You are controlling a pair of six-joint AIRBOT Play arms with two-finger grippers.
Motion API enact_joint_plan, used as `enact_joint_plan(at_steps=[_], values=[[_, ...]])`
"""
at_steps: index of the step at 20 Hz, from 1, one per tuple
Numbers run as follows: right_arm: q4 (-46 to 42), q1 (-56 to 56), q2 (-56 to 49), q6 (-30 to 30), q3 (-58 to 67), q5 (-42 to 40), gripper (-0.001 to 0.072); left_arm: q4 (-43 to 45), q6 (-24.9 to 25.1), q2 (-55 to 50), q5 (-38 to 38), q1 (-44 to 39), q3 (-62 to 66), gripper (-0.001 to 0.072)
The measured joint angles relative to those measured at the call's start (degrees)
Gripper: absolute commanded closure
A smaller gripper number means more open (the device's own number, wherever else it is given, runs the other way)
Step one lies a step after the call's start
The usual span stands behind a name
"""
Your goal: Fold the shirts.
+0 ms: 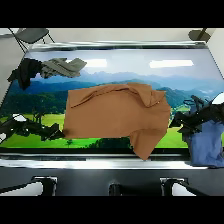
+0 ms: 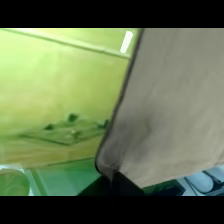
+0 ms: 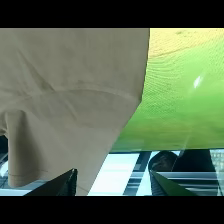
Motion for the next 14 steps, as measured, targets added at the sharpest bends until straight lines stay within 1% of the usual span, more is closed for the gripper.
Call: enact_joint_plan(at_steps=[5, 7, 9, 10, 14], values=[[-0.9, 0.0, 0.2, 0.9, -0.8, -2.3, 0.0172, -0.8, 0.7, 0.1, 0.8, -0.7, -0.2, 0.0679], [-1.0, -0.1, 0.1, 1.7, -2.3, -4.6, 0.0234, -0.9, 1.1, 0.1, 0.8, -0.8, -0.3, 0.0679], [-1.0, -0.1, -0.9, 2.8, -4.0, -8.0, 0.0236, -0.9, 1.6, 0.1, 0.5, -0.8, -0.3, 0.0679], [-0.7, -0.1, -1.7, 3.2, -4.7, -9.2, 0.0261, -0.9, 1.7, 0.1, 0.3, -0.9, -0.3, 0.0678], [0.7, -0.1, -6.8, 4.0, -5.9, -12.2, 0.0280, -0.6, 2.0, 0.1, -1.2, -1.0, -0.3, 0.0679]])
